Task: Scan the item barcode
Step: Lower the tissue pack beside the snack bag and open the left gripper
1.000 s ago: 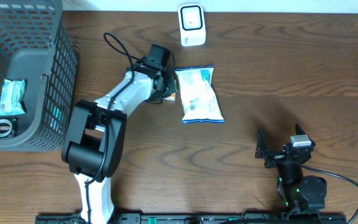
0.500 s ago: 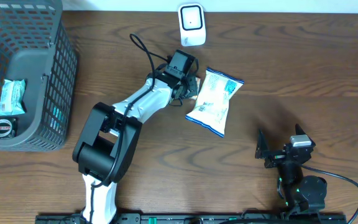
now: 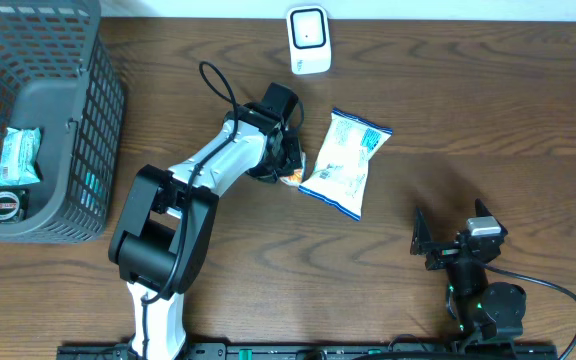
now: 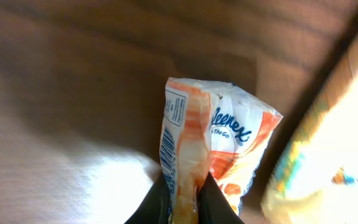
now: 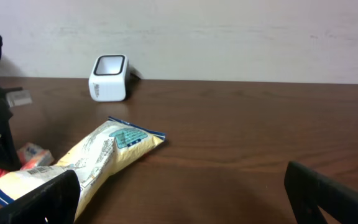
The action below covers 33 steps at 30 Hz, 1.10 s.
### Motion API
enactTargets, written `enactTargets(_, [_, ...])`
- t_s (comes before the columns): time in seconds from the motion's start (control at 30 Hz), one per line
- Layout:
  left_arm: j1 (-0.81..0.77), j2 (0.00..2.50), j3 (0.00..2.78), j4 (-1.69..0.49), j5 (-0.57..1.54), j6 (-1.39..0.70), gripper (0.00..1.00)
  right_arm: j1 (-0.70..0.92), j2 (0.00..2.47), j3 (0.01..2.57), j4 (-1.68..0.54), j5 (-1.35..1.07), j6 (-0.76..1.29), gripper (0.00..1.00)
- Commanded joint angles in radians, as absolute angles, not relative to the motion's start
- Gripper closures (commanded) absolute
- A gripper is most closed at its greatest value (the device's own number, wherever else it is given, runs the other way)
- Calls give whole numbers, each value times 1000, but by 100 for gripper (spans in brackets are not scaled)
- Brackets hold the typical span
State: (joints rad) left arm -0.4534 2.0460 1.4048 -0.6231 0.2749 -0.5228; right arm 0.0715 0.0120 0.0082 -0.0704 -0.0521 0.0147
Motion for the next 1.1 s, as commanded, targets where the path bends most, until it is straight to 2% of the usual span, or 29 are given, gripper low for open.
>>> enactTargets(0.0, [-459,2055,1398,-632,411,-511,92,78,7,6,-74,-51,21,1])
enactTargets(0.27, [-501,2056,1398,-562,412,-612,92,78,7,6,-74,-51,21,1])
enactTargets(0.43, [-522,2055,1398,-506,405,-603,92,78,7,6,-74,-51,21,1])
enactTargets(0.67, [-509,2056,1398,-487,229,-604,92,78,7,6,-74,-51,21,1])
enactTargets(0.8, [-509,2056,1398,-461,216,-603,91,78,7,6,-74,-51,21,1])
enactTargets(1.03, [-509,2055,1398,-360,273,-603,83,78,7,6,-74,-51,21,1])
enactTargets(1.07, [-509,2055,1398,-348,300,-603,73,78,7,6,-74,-51,21,1])
